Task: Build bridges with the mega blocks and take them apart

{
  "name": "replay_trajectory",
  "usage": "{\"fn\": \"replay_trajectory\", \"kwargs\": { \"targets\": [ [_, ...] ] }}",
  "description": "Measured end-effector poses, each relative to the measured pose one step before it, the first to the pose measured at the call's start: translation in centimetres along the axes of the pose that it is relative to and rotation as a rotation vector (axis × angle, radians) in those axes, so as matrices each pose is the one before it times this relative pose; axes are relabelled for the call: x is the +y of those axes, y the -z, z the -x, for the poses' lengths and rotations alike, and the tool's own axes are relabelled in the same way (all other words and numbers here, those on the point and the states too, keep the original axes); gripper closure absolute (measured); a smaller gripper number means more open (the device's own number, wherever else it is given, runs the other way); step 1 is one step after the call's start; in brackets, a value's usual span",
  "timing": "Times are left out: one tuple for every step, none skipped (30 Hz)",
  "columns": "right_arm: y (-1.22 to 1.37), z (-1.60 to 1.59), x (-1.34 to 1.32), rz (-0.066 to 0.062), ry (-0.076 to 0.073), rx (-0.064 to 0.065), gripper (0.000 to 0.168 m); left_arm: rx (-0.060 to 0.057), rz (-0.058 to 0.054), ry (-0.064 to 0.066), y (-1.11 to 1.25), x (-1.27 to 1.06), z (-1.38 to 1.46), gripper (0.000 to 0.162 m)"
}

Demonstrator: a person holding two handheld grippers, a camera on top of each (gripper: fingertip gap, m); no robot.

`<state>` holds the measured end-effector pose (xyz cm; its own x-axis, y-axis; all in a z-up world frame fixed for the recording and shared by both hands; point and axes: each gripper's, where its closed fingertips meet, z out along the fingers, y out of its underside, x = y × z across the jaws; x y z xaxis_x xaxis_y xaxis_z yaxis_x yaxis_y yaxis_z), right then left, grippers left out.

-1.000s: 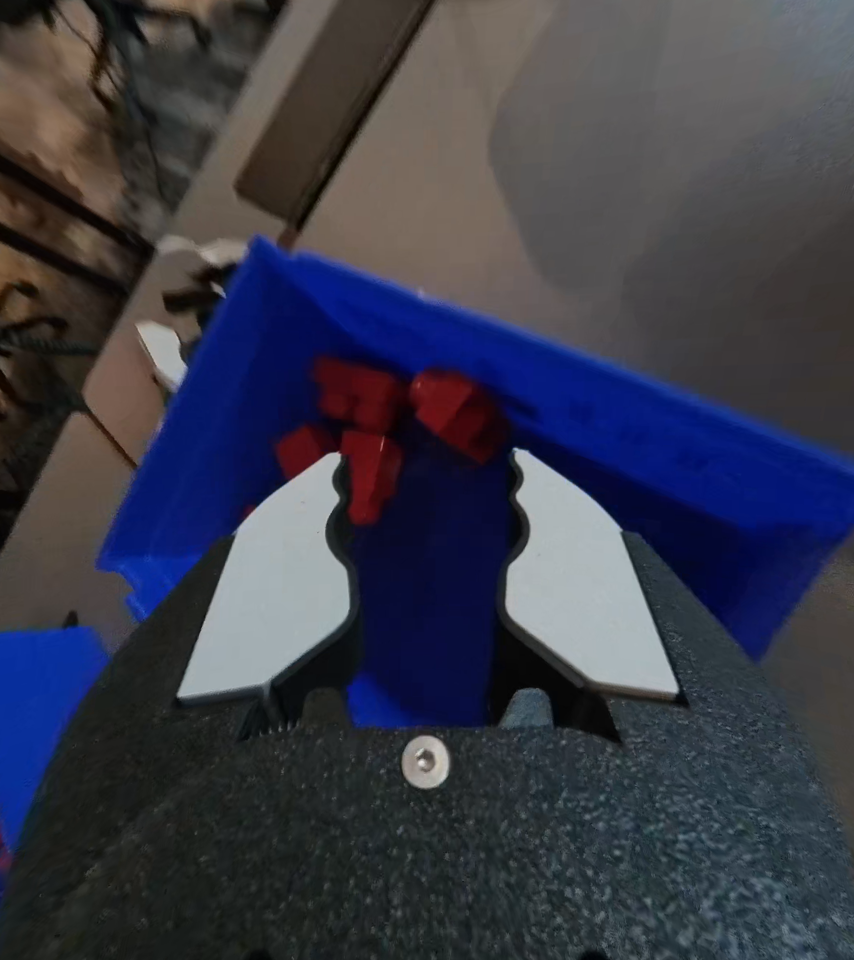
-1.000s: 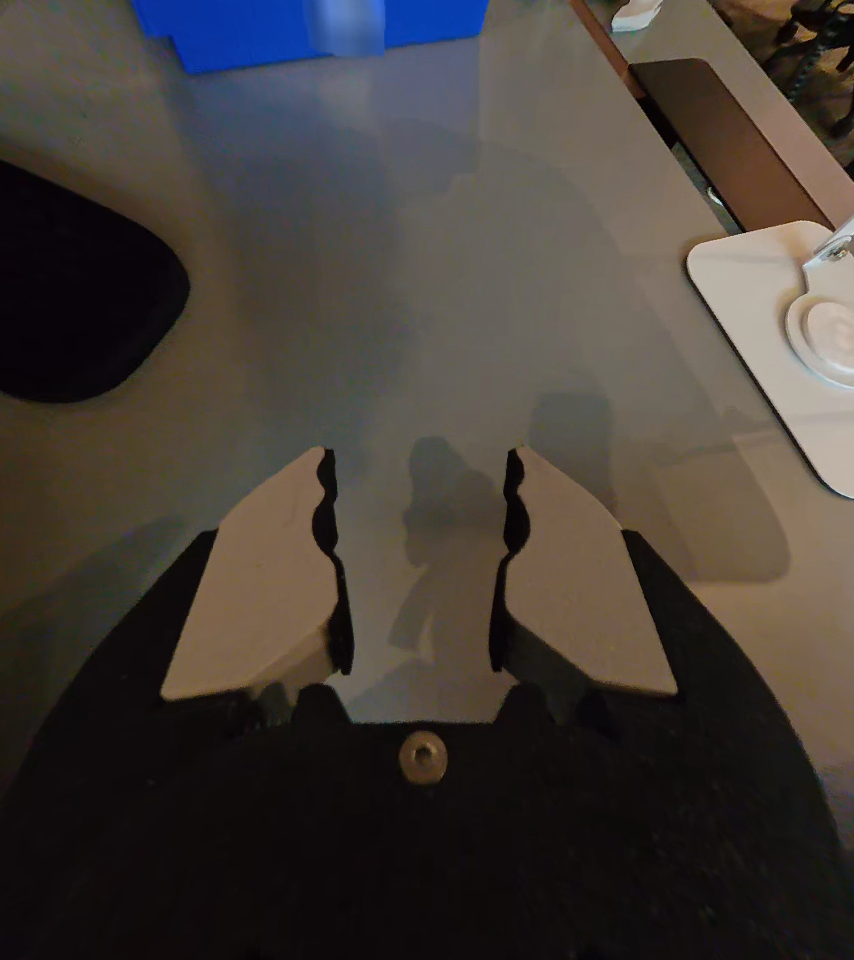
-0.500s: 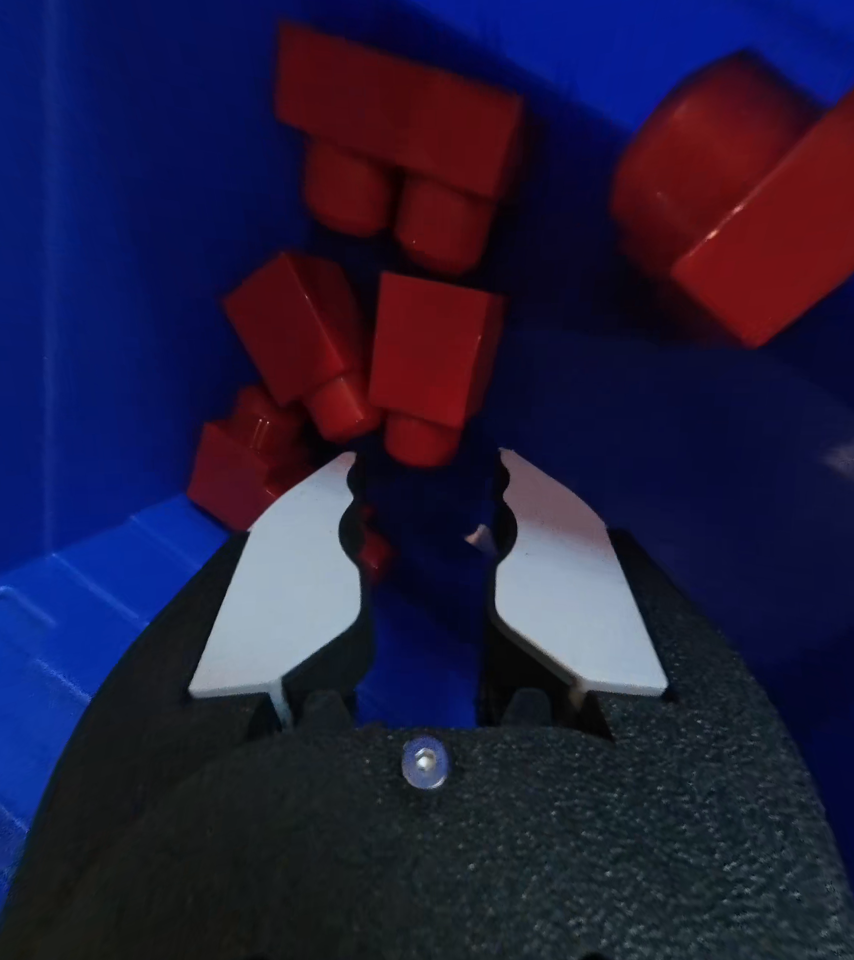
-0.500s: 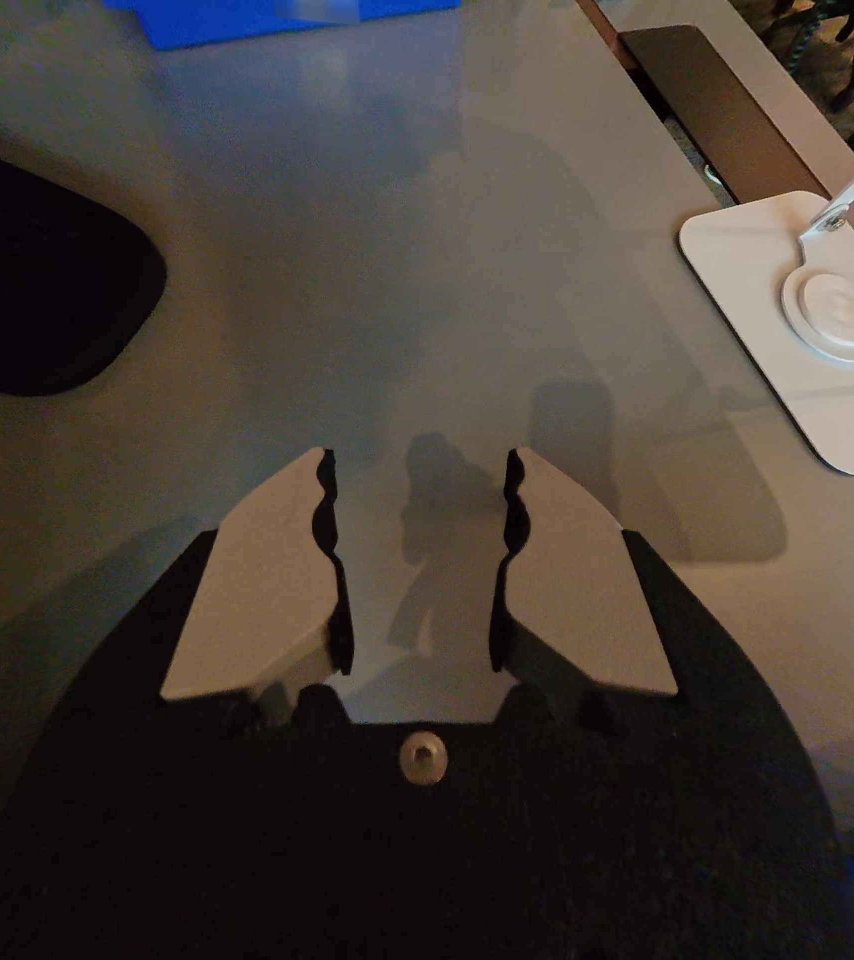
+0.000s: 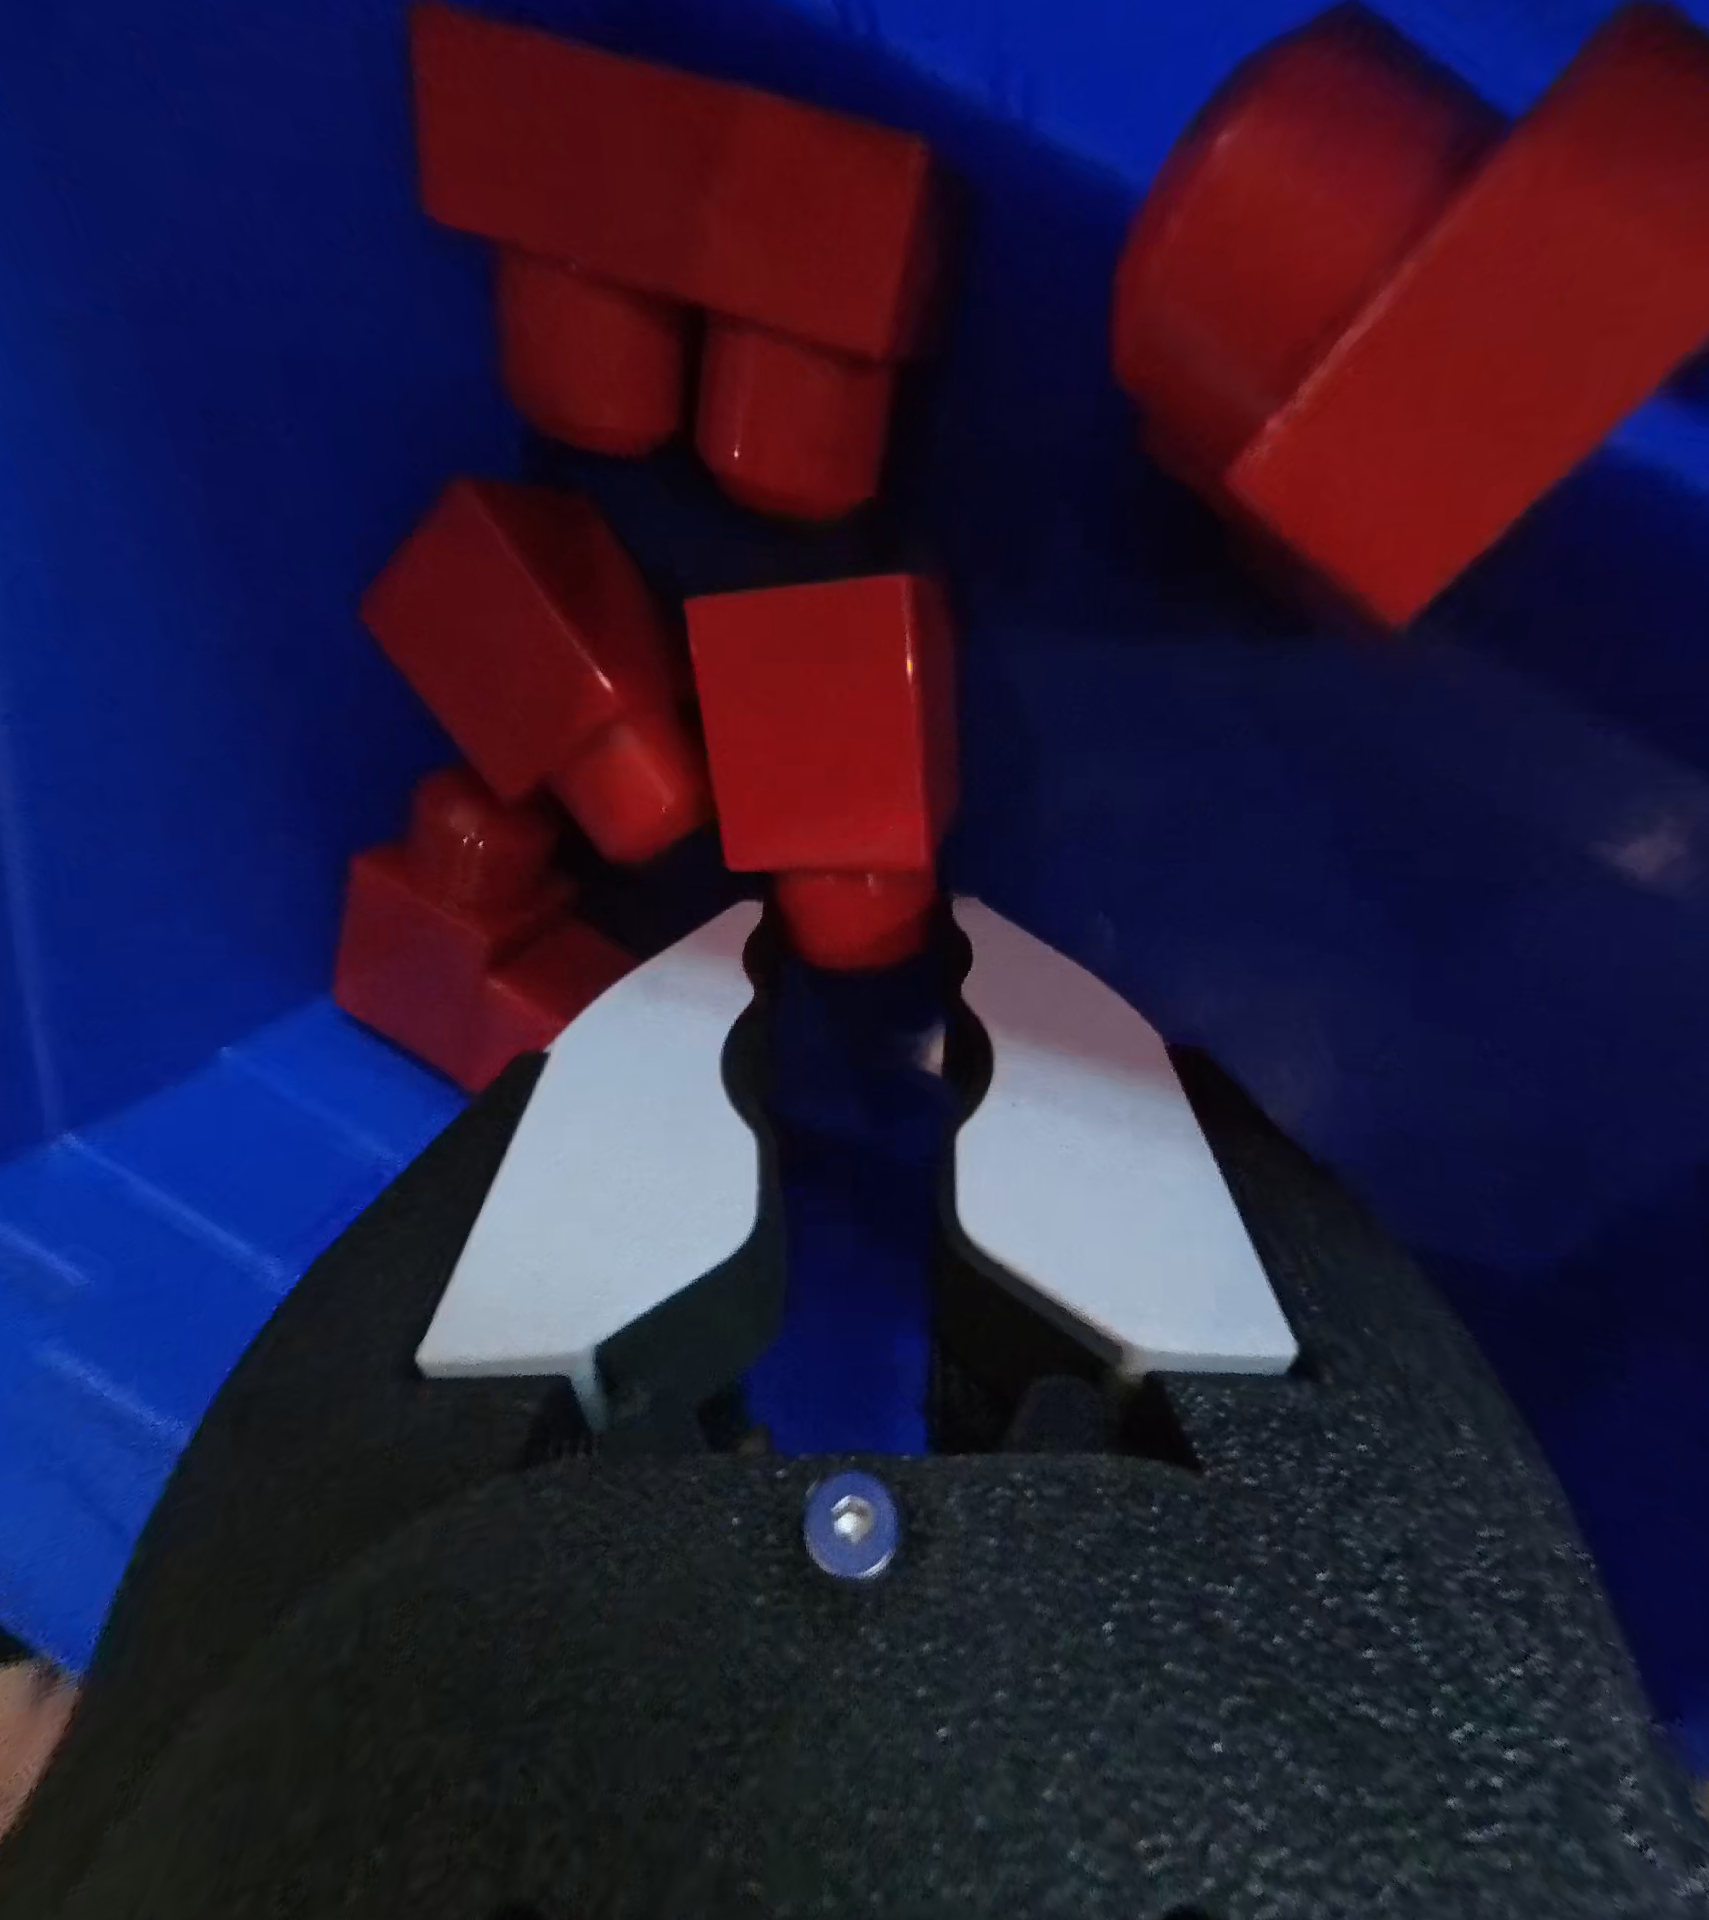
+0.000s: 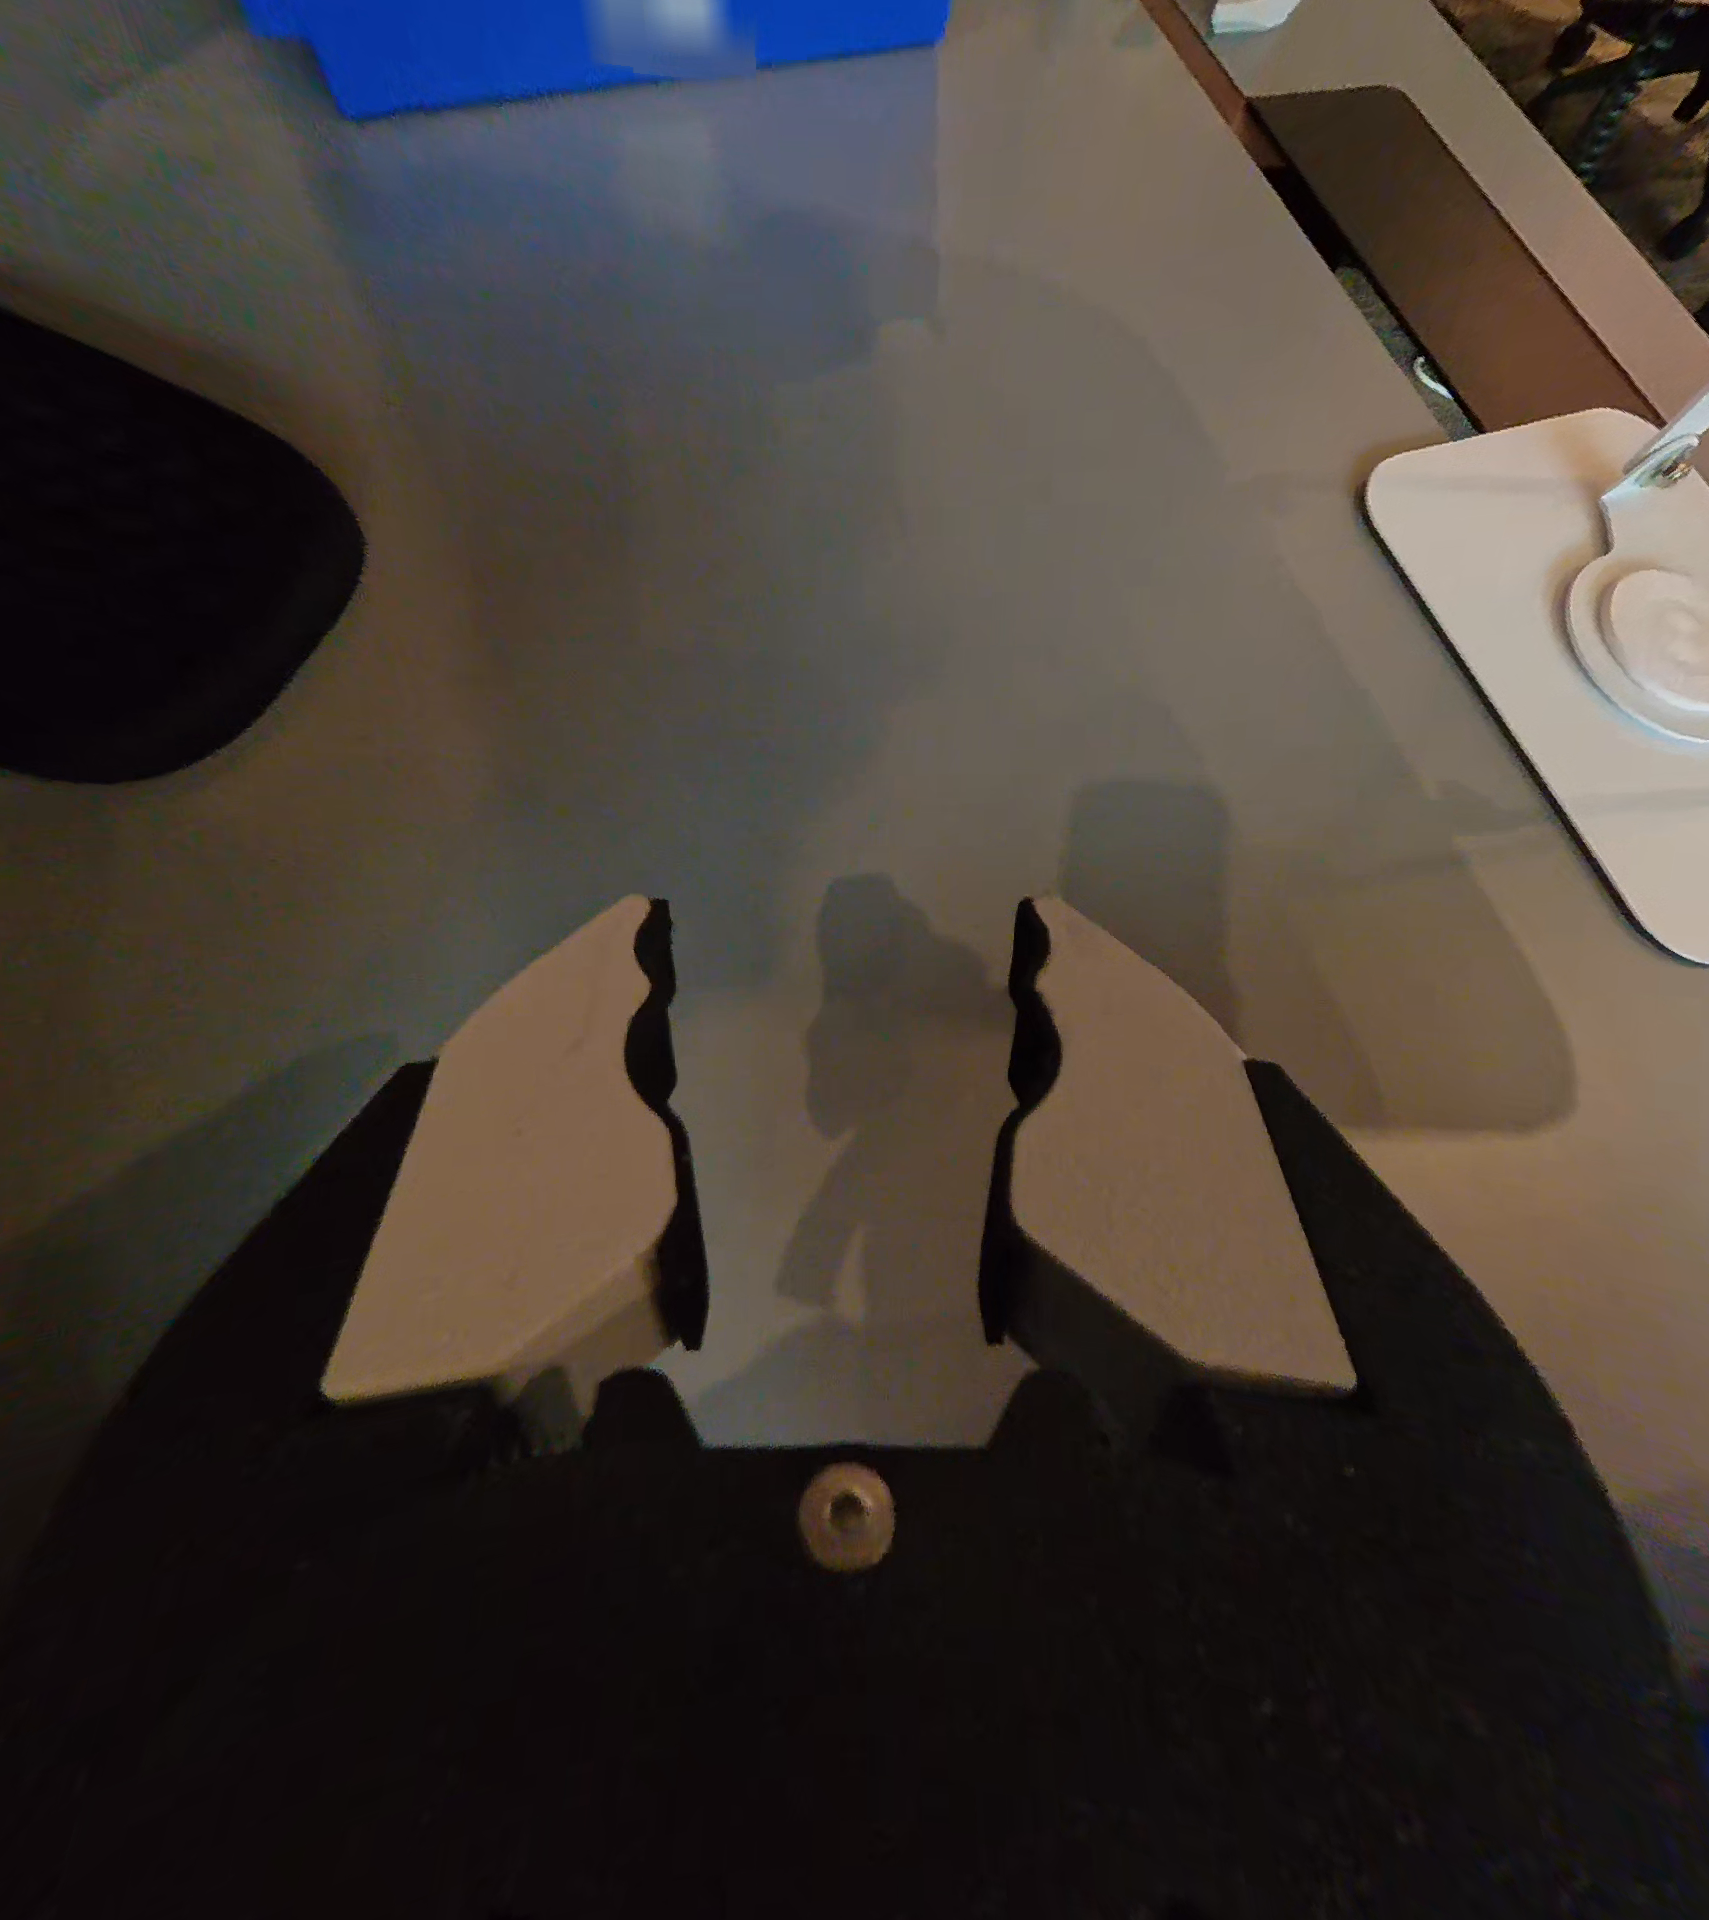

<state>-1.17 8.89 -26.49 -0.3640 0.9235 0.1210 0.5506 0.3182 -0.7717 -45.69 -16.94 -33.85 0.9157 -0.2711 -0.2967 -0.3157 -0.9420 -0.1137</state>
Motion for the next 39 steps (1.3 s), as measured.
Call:
{"fn": "replay_trajectory", "kwargs": {
  "targets": [
    [0.011,0.108,-0.068,-0.0017,0.0026,-0.0038,0.106,-0.0086,-0.0062,-0.0061,0.658,-0.032,-0.009,0.133],
    [0.021,0.093,-0.084,-0.0013,0.0036,-0.0021,0.106,-0.0138,-0.0143,-0.0054,0.847,-0.169,0.08,0.133],
    [0.019,0.109,-0.087,-0.0007,0.0044,-0.0016,0.106,-0.0193,-0.0144,-0.003,1.017,-0.203,0.182,0.133],
    [0.021,0.131,-0.107,-0.0013,0.0051,-0.0013,0.106,-0.0189,-0.0119,-0.004,1.15,-0.229,0.167,0.133],
    [0.032,0.131,-0.162,-0.0026,0.0056,-0.0006,0.106,-0.0199,-0.0132,-0.0079,1.224,-0.301,0.172,0.133],
    [0.036,0.154,-0.192,-0.0028,0.0067,-0.0012,0.106,-0.0208,-0.0128,-0.0115,1.292,-0.366,0.166,0.133],
    [0.031,0.16,-0.247,-0.004,0.0065,-0.0001,0.106,-0.0185,-0.0109,-0.0142,1.343,-0.435,0.093,0.133],
    [0.027,0.196,-0.282,-0.0038,0.0072,-0.001,0.106,-0.0175,-0.0126,-0.0175,1.393,-0.569,0.014,0.133],
    [0.034,0.241,-0.293,-0.003,0.0098,-0.0024,0.106,-0.0151,-0.0183,-0.0214,1.401,-0.791,-0.106,0.133],
    [0.021,0.247,-0.342,-0.0039,0.0109,-0.0014,0.106,-0.0065,-0.0243,-0.0235,1.375,-1.015,-0.296,0.133],
    [0.003,0.28,-0.385,-0.0034,0.0111,-0.0027,0.106,-0.0003,-0.0254,-0.0249,1.268,-1.182,-0.463,0.133],
    [-0.055,0.346,-0.471,-0.0028,0.012,-0.0067,0.106,0.0039,-0.0246,-0.0287,1.123,-1.31,-0.592,0.133],
    [-0.085,0.422,-0.512,-0.0002,0.0146,-0.0109,0.106,0.008,-0.024,-0.0332,0.964,-1.411,-0.731,0.133],
    [-0.102,0.411,-0.584,0.001,0.0208,-0.0096,0.106,0.0117,-0.0244,-0.0364,0.792,-1.521,-0.846,0.133],
    [-0.119,0.443,-0.661,0.0035,0.0278,-0.0134,0.105,0.0151,-0.0255,-0.0371,0.627,-1.603,-0.922,0.134],
    [-0.11,0.465,-0.698,0.0092,0.0332,-0.0173,0.105,0.0176,-0.024,-0.0366,0.471,-1.648,-0.966,0.133],
    [-0.092,0.339,-0.859,0.0058,0.0368,-0.0113,0.105,0.0173,-0.0224,-0.0368,0.315,-1.672,-0.96,0.133],
    [-0.102,0.199,-1.03,0.0009,0.0382,-0.0037,0.104,0.0155,-0.0186,-0.0363,0.159,-1.631,-0.908,0.133],
    [-0.127,0.217,-1.137,-0.0026,0.0377,-0.0065,0.104,0.0129,-0.0128,-0.0358,0.024,-1.549,-0.835,0.133],
    [-0.179,0.242,-1.161,-0.0022,0.0319,-0.011,0.104,0.0103,-0.0085,-0.0341,-0.09,-1.485,-0.744,0.133],
    [-0.232,0.164,-1.137,-0.0006,0.0261,-0.009,0.104,0.0087,-0.0046,-0.0304,-0.174,-1.388,-0.666,0.133],
    [-0.267,0.004,-1.154,-0.0046,0.0207,0.0011,0.103,0.0085,-0.0007,-0.028,-0.223,-1.269,-0.603,0.133],
    [-0.324,-0.092,-1.148,-0.0102,0.0165,0.0055,0.102,0.0069,-0.0023,-0.0263,-0.256,-1.208,-0.527,0.133],
    [-0.393,-0.119,-1.056,-0.0122,0.0116,0.0046,0.101,0.0088,-0.0061,-0.0228,-0.275,-1.162,-0.505,0.133],
    [-0.465,-0.109,-0.891,-0.0111,0.0074,0.0021,0.101,0.0104,-0.0097,-0.0181,-0.26,-1.107,-0.473,0.133],
    [-0.511,-0.08,-0.704,-0.0099,0.0037,-0.0018,0.101,0.009,-0.0107,-0.0139,-0.268,-0.995,-0.389,0.133],
    [-0.548,-0.091,-0.496,-0.0058,-0.0033,-0.0023,0.1,0.0056,-0.0082,-0.0108,-0.258,-0.84,-0.306,0.133],
    [-0.547,-0.074,-0.347,-0.0043,-0.0066,-0.0031,0.1,0.0049,-0.0058,-0.0092,-0.251,-0.701,-0.269,0.133],
    [-0.533,0.05,-0.204,-0.0027,-0.0043,-0.0087,0.1,0.0052,-0.0064,-0.0071,-0.222,-0.581,-0.256,0.133],
    [-0.498,0.096,-0.038,0.0032,-0.0042,-0.0102,0.101,0.0065,-0.0084,-0.0051,-0.199,-0.527,-0.259,0.133],
    [-0.487,0.069,0.067,0.0061,-0.0039,-0.0053,0.101,0.0063,-0.011,-0.0038,-0.176,-0.466,-0.244,0.133],
    [-0.447,0.008,0.15,0.0101,0.0011,0.0014,0.102,0.0059,-0.0136,-0.0025,-0.156,-0.419,-0.225,0.133],
    [-0.365,-0.085,0.175,0.0087,0.0046,0.0092,0.107,0.0055,-0.0159,-0.001,-0.1,-0.369,-0.204,0.133],
    [-0.241,-0.033,0.216,0.0083,0.0072,0.0069,0.12,-0.0003,-0.0167,0.0026,-0.051,-0.293,-0.107,0.133],
    [-0.087,0.185,0.193,0.0011,0.0099,-0.0073,0.13,-0.0105,-0.0125,0.0077,-0.014,-0.103,0.057,0.133],
    [0.086,-0.136,-0.032,-0.0193,0.0026,0.0098,0.13,-0.0179,-0.0265,0.0084,0.06,-0.124,0.139,0.133],
    [0.24,-0.09,-0.033,-0.0271,0.0022,-0.0005,0.131,-0.0238,-0.0487,0.0122,0.131,-0.298,0.186,0.133],
    [0.395,-0.258,-0.147,-0.0415,-0.003,0.0042,0.132,-0.048,-0.0627,0.0223,0.193,-0.389,0.463,0.133],
    [0.509,-0.481,-0.222,-0.0502,-0.021,0.0118,0.132,-0.0677,-0.079,0.0326,0.243,-0.477,0.687,0.133]
  ]
}}
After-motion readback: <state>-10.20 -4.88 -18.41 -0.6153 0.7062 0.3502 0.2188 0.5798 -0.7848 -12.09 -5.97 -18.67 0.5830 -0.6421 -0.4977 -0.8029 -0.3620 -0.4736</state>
